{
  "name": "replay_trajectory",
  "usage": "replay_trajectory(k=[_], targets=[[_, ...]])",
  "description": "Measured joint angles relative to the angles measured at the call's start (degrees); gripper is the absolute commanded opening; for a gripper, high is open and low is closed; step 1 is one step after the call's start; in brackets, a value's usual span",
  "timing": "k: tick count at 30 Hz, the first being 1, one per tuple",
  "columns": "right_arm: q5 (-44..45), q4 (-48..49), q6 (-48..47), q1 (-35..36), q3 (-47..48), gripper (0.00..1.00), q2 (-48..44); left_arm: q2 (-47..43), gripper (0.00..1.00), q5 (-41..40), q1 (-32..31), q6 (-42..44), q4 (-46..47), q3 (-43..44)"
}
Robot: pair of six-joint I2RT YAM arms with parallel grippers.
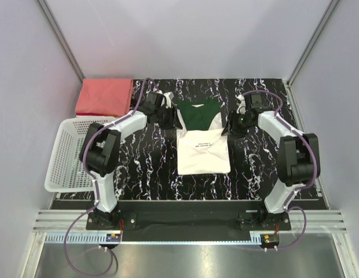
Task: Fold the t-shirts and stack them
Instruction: Fold the tshirt
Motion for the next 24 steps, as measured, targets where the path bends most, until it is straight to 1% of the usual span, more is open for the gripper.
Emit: replay_trajectory(k=[4, 11, 12, 13, 15, 16, 17, 19, 20, 21, 22, 24], targets=[[0.7, -0.3, -4.9, -0.4, 2.7, 0.52, 5.7, 6.2, 0.45, 1.5, 0.2, 2.6, -1.2, 3.3], [-2.3, 0.3, -10.8, -1.0, 8.7, 0.50, 10.8, 10.5, 0.46, 3.1, 0.1, 4.9, -3.3, 6.2], [-2.9, 0.7, -11.5, -1.0, 9.2, 0.49, 11.4, 11.0, 0.46, 3.4, 0.1, 5.0, -3.3, 6.7], [-3.7, 1.0, -12.1, -1.0, 9.6, 0.45, 11.9, 11.5, 0.46, 3.6, 0.1, 5.1, -3.2, 7.2], [-4.9, 1.4, -13.4, -1.0, 9.7, 0.40, 13.0, 12.2, 0.46, 4.2, 0.1, 5.2, -3.2, 7.8], [-5.4, 1.4, -13.8, -1.0, 9.7, 0.37, 13.6, 12.4, 0.43, 4.5, 0.1, 5.3, -3.2, 7.9], [-5.8, 1.4, -14.1, -1.0, 9.7, 0.31, 14.2, 12.5, 0.39, 4.7, 0.1, 5.3, -3.1, 7.9], [-6.7, 1.4, -14.8, -1.0, 9.7, 0.22, 15.2, 12.8, 0.24, 5.0, 0.1, 5.4, -3.2, 8.2], [-7.0, 1.4, -15.0, -1.0, 9.8, 0.15, 15.5, 13.0, 0.11, 5.1, 0.1, 5.5, -3.2, 8.3], [-7.2, 1.4, -15.2, -1.0, 9.9, 0.13, 15.8, 13.1, 0.05, 5.2, 0.1, 5.4, -3.2, 8.4], [-7.6, 1.3, -15.4, -1.0, 10.0, 0.10, 15.9, 13.1, 0.00, 5.4, 0.1, 5.6, -3.3, 8.4], [-8.2, 1.4, -15.7, -1.0, 10.6, 0.01, 15.9, 13.0, 0.00, 5.4, 0.1, 5.6, -3.2, 8.4]])
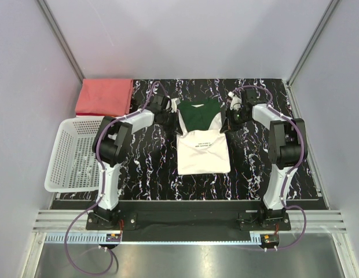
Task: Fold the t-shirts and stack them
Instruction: Fold the tshirt
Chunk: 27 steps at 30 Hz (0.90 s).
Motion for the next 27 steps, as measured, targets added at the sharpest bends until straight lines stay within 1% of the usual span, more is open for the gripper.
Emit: replay_trajectory(k=[1, 7, 13, 18, 21, 23, 27], targets=[[-0.2, 0.0, -0.1, 0.0, 0.4, 0.00, 0.0, 0.0, 0.00, 0.0, 0.0, 0.0, 0.0, 0.0], [-3.0, 1.7, 0.2, 0.0, 0.6, 0.00, -0.9, -2.1, 0.00, -0.2, 0.0, -2.3, 1.0, -0.5], [-3.9, 6.9, 0.8, 0.0, -0.7, 0.00, -2.4, -7.3, 0.00, -3.8, 0.0, -5.4, 4.7, -4.7], [-3.3, 9.4, 2.8, -0.1, 0.1, 0.00, 1.0, -5.6, 0.00, -5.0, 0.7, -7.4, 5.6, -4.8], [-2.4, 9.6, 4.3, -0.2, 0.8, 0.00, 4.4, -3.7, 0.00, -7.9, 1.0, -7.8, 4.8, -4.8], [-2.3, 8.7, 5.2, -0.2, 2.4, 0.00, 6.3, -2.3, 0.00, -9.3, 1.1, -8.1, 4.5, -4.8], [-2.0, 7.6, 5.9, -0.2, 6.6, 0.00, 8.9, -0.8, 0.00, -9.2, 1.3, -8.3, 4.7, -2.7]])
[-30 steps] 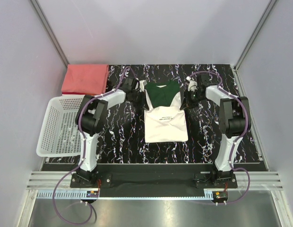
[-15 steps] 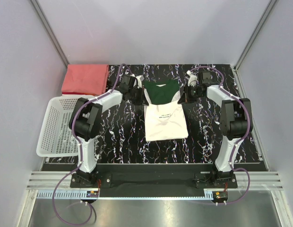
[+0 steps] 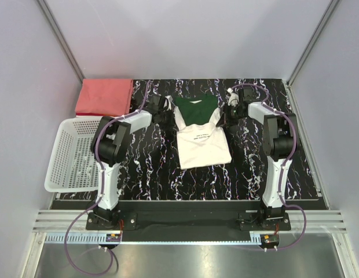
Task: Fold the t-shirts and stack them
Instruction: Fold the tshirt
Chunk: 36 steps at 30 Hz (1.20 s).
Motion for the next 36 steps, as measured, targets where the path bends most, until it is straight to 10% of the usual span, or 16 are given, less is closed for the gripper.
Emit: replay_trajectory(k=[6, 13, 23, 36], targets=[[1.4, -0.5, 0.8, -0.2, 1.0, 0.16, 0.2, 0.9, 0.34, 1.0, 0.1, 0.1, 1.3, 0.9], [4.2, -2.6, 4.2, -0.2, 1.0, 0.42, -2.3, -0.1, 0.38, -0.5, 0.0, 1.6, -3.1, 2.8], [6.4, -10.2, 9.6, -0.3, 4.1, 0.07, -13.3, -13.6, 0.40, -4.1, -3.8, 4.0, -10.8, 5.5], [-4.0, -7.1, 11.5, -0.7, 0.8, 0.06, -1.5, -10.1, 0.38, 2.1, -12.1, 0.0, -3.8, -0.4]])
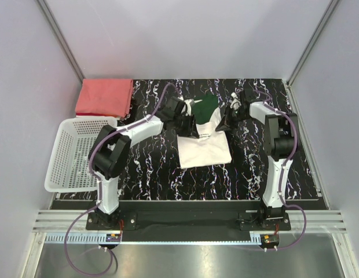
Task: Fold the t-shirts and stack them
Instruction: Fold the tshirt
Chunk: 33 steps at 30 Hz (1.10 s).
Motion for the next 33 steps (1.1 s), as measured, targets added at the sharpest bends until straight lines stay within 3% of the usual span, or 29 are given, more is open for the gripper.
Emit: replay_trajectory(k=[4, 13, 22, 27, 33], targets=[[-3.7, -0.1, 0.9, -1.5, 0.7, 0.06, 4.2, 2.2, 0.38, -2.5, -0.1, 0.0, 0.2, -3.8], [-4.6, 0.4, 2.0, -2.6, 1.1, 0.09, 2.1, 3.0, 0.39, -6.8, 3.7, 0.5, -3.3, -3.5], [-10.8, 6.1, 5.6, 3.8, -1.2, 0.10, -7.8, -10.9, 0.40, -7.0, 3.2, 1.0, -4.1, -7.0], [-13.3, 9.8, 7.3, 8.4, -1.7, 0.09, -3.0, -18.5, 0.41, -6.2, 2.6, 0.6, -2.2, -16.3], [-14.3, 11.5, 8.6, 7.5, -1.0, 0.09, 8.3, -20.1, 0.41, -6.1, 2.6, 0.2, -2.2, -23.3]])
